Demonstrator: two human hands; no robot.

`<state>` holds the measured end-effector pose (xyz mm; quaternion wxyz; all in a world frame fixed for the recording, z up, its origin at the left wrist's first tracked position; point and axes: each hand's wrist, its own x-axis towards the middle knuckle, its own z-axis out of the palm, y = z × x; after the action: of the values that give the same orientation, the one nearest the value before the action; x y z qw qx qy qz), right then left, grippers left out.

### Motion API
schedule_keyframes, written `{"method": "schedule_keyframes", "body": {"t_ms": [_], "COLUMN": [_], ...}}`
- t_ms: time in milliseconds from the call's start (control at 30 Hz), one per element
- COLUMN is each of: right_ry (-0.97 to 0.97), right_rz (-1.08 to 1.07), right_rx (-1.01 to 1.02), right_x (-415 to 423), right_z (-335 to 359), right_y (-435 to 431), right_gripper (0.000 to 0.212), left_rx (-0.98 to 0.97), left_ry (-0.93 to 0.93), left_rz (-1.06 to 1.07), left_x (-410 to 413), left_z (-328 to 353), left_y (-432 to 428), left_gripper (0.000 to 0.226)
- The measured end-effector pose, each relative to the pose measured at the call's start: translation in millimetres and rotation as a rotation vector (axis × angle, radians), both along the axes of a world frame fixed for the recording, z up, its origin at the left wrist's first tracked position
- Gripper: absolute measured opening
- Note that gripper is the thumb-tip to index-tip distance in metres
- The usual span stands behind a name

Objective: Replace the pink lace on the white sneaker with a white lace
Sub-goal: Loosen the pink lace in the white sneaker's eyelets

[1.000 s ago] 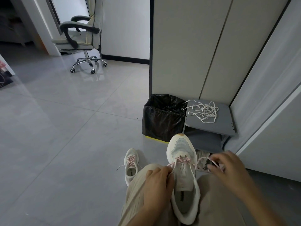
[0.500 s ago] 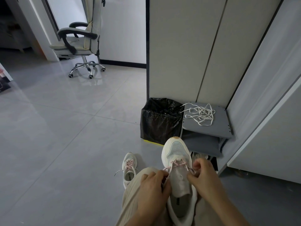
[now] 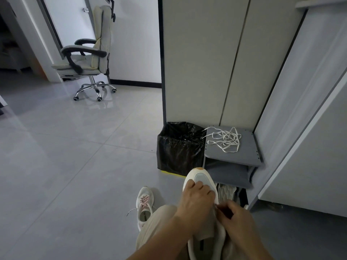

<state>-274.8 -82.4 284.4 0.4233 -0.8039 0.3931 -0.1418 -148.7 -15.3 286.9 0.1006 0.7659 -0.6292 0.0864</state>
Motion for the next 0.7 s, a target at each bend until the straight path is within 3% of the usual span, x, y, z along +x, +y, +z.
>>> {"method": "schedule_keyframes", "body": {"t_ms": [167,233,300,367,400,467,533,700], "right_ry": [-0.062,-0.086,-0.098,-0.106,-0.106,-0.104,-0.104,-0.11], "right_rz": [-0.078,-0.078,-0.035,-0.003,0.008,0.013,-0.005,-0.045], "right_rx": [-0.022,-0.018,-0.027,-0.04,-0.044,-0.045,-0.045,-0.055], "right_x": [-1,-1,1,2,2,1,1,-2], "right_z": [-5,-8,-11,-13,-13,-12,-11,-12], "right_y": [-3,-3,-1,1,2,3,3,1], "right_gripper": [0.016,0.014,0.014,0.017,0.018,0.018,0.017,0.018], "left_rx": [-0.102,-0.21,-0.3,-0.255,-0.228,-0.298,-0.338,0.031], "left_ry": [0.001,0.259,0.572,0.731,0.713,0.477,0.265,-0.102], "left_rz": [-0.016,0.121,0.281,0.325,0.324,0.293,0.133,-0.05], "left_x": [18,36,46,43,38,28,17,3], "left_z": [2,-2,-11,-18,-18,-9,5,2], "left_y": [24,45,59,57,52,38,24,0], "left_gripper": [0.023,0.013,0.017,0.013,0.011,0.016,0.014,0.03]}}
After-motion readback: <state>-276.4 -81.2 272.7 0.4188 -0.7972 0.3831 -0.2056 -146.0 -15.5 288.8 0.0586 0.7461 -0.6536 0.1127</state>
